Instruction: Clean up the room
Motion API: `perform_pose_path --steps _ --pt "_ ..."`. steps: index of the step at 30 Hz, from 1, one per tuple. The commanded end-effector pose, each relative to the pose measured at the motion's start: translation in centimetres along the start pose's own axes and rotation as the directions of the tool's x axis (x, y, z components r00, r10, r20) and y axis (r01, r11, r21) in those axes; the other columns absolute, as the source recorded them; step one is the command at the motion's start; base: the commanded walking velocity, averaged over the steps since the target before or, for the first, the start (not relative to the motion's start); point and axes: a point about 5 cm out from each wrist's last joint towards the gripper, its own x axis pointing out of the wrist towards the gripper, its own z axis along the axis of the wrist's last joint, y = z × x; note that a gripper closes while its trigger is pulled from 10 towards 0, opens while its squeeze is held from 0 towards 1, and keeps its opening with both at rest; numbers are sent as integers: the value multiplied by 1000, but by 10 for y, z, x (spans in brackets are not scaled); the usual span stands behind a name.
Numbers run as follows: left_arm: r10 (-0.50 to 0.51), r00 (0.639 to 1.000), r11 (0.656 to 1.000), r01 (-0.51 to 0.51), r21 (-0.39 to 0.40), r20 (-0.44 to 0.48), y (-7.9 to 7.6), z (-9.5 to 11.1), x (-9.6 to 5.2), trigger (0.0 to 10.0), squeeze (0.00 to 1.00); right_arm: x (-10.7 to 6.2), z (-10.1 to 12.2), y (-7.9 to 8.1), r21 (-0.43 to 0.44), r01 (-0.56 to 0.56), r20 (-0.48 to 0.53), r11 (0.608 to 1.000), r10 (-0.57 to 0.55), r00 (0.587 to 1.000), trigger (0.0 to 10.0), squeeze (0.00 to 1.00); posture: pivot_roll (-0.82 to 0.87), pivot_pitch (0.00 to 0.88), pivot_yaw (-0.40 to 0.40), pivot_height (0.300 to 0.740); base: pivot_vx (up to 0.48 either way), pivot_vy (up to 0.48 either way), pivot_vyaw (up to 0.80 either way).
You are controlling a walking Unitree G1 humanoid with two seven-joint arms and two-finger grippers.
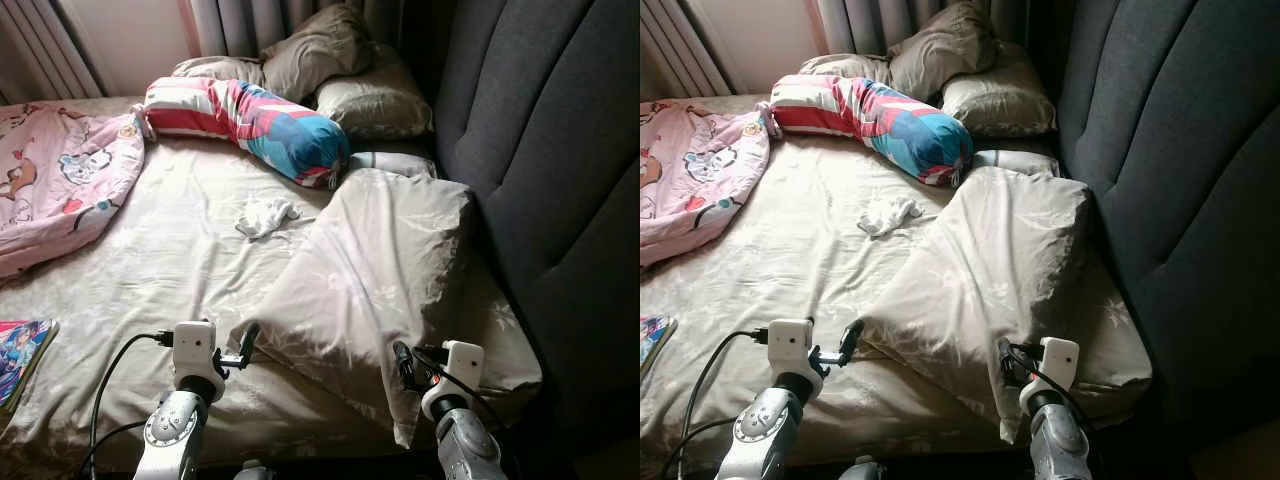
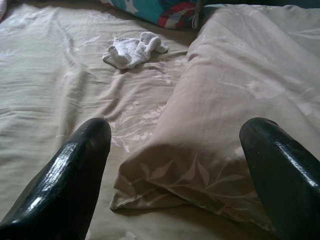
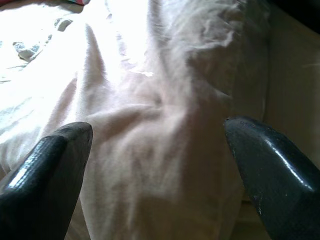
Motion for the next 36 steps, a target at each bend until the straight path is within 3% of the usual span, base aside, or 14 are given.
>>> perform_pose_path --steps 1,36 --pt "-2 1000 1000 2 -1 -26 0 -5 -3 10000 0 -2 -3 1 -17 -6 -3 1000 6 1000 10000 0 4 190 39 646 0 0 0" --pt "-9 1000 1000 9 -3 -29 -1 -5 -3 10000 0 -6 -13 2 -15 6 -54 1000 -6 998 10000 0 4 192 40 646 283 0 39"
